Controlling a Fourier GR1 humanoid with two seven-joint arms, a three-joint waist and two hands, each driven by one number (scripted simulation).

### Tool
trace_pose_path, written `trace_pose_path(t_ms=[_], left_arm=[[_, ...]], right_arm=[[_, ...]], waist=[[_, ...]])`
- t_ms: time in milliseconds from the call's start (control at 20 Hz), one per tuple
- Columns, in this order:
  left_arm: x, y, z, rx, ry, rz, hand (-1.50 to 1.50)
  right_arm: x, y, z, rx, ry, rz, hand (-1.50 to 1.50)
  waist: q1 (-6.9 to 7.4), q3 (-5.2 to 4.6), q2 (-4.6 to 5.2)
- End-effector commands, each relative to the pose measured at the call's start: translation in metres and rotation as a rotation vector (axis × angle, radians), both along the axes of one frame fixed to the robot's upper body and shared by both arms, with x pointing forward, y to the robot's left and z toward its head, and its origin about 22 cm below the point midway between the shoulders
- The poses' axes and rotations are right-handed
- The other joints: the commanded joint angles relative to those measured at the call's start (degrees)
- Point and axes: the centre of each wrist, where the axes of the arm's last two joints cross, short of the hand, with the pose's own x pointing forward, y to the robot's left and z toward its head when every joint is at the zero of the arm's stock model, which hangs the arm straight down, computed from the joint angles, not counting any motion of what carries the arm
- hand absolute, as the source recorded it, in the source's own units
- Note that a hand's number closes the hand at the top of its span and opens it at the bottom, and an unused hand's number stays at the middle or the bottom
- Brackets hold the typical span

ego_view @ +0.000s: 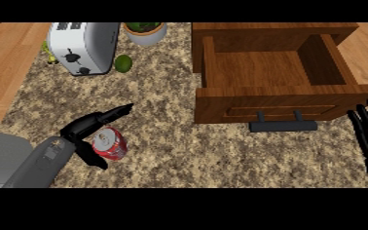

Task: Pick up the can, place it into the drawer and close the drawer

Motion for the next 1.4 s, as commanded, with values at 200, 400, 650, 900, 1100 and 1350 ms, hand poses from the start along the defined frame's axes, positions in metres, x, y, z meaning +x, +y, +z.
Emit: trace_pose_path(t_ms=[200,400,650,900,1100,1350], left_arm=[[0.003,-0.025,-0.012,-0.145,0.066,-0.124,-1.50],[-0.010,-0.034,-0.024,-0.178,0.078,-0.139,-1.50],[0.004,-0.036,-0.012,-0.179,0.075,-0.183,-1.50],[-0.011,-0.042,-0.024,-0.213,0.105,-0.213,1.50],[-0.013,-0.051,-0.019,-0.243,0.138,-0.236,1.50],[-0.019,-0.057,-0.018,-0.285,0.154,-0.273,1.50]], right_arm=[[0.010,-0.005,-0.004,0.008,0.004,0.003,-1.50],[-0.001,-0.003,-0.006,0.020,-0.012,-0.001,-1.50],[-0.011,0.005,0.009,0.011,-0.013,-0.016,-1.50],[-0.007,-0.005,0.002,-0.006,-0.002,-0.006,-1.50],[-0.010,0.007,0.009,0.026,-0.013,-0.019,-1.50],[-0.015,-0.001,0.011,0.021,-0.015,-0.025,-1.50]], waist=[[0.69,0.05,-0.02],[0.76,0.08,-0.15],[0.37,0.04,-0.20],[0.72,0.07,-0.16],[1.50,0.13,-0.47],[1.39,0.11,-0.46]])
